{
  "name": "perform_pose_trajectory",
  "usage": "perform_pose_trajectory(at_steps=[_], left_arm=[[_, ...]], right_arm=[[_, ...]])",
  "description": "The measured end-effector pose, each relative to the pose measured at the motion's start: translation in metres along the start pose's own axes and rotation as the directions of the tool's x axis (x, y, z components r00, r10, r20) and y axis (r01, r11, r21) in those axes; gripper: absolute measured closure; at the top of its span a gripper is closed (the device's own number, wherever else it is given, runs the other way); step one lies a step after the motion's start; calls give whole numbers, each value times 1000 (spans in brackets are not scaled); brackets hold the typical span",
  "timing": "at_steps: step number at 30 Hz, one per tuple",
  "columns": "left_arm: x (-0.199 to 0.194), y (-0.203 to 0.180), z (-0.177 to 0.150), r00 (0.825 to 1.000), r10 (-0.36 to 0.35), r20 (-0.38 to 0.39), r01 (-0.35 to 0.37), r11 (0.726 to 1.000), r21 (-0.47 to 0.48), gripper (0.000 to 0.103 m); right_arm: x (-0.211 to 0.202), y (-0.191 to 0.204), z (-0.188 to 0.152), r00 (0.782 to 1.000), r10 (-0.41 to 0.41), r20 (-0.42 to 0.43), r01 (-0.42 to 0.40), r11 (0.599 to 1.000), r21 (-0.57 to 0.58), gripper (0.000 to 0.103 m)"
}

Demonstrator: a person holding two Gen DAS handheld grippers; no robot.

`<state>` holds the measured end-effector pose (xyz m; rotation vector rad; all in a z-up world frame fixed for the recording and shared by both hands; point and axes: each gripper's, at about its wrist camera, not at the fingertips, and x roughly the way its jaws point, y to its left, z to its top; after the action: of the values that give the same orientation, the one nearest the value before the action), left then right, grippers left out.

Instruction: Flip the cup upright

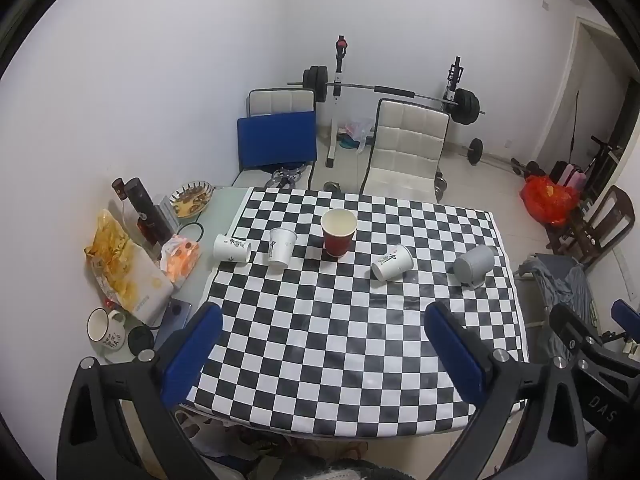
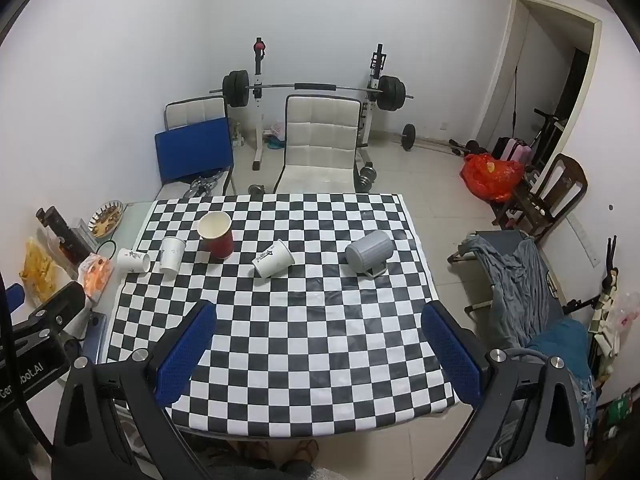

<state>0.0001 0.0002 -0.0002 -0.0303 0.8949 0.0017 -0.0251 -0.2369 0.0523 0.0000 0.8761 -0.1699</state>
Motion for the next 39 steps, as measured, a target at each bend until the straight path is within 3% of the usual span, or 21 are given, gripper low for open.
perform_pose_trajectory(at_steps=[20, 34, 39], left_arm=[[-1, 0, -1, 1000, 5, 20, -5, 1000, 1, 0], [-18, -1, 21, 999, 13, 31, -14, 1000, 11, 0], [-17, 4, 18, 999, 13, 40, -13, 1000, 13, 0]], right_arm=[[-7, 7, 2, 1000, 18, 4, -18, 1000, 4, 0], [-8, 9, 2, 1000, 19, 10, -19, 1000, 8, 0], [-18, 13, 15, 1000, 17, 15, -18, 1000, 13, 0]])
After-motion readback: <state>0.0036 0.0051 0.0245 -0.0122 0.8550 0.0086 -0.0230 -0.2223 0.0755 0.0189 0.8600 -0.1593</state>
